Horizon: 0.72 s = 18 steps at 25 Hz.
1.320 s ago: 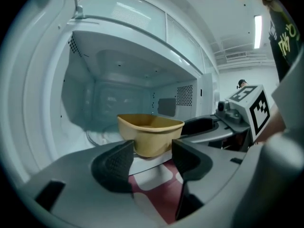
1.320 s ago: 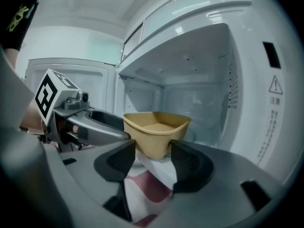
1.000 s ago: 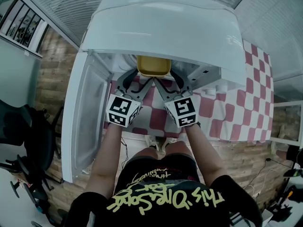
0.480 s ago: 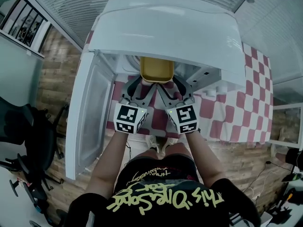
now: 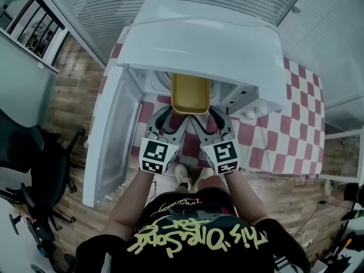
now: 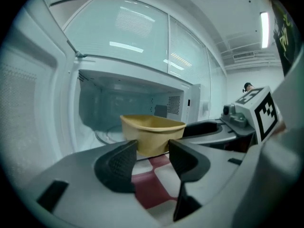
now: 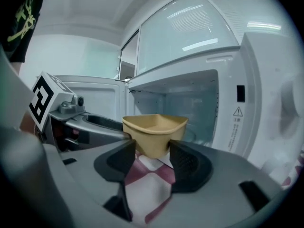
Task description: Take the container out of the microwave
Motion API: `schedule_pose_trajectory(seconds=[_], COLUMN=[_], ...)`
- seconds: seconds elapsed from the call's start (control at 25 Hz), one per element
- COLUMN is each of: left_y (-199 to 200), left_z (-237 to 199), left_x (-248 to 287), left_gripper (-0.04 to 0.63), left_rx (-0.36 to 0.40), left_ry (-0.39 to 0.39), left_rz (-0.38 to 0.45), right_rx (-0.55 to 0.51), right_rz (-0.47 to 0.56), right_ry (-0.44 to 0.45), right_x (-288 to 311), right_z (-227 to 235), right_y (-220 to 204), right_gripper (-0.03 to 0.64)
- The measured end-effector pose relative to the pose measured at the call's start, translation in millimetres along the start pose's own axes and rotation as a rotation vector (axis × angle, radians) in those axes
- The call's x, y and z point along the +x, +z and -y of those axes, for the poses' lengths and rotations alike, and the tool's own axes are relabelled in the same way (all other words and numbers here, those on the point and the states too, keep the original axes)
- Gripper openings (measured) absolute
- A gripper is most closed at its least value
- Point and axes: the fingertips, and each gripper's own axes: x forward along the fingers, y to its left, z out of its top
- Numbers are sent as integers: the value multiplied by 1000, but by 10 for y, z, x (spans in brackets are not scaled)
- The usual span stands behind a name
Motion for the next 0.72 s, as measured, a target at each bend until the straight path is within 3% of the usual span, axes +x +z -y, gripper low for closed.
schedule_pose_trajectory(seconds=[0.72], left_y=[110], left_z=[271], left_x=[-395], left_gripper=[213], left_rx=[8], left_ry=[-5], left_rz=[28], right_rx=[0], right_rz=[23], right_ry=[33], right_x=[-398], right_z=[-246], right_y=[-2], right_gripper=[225])
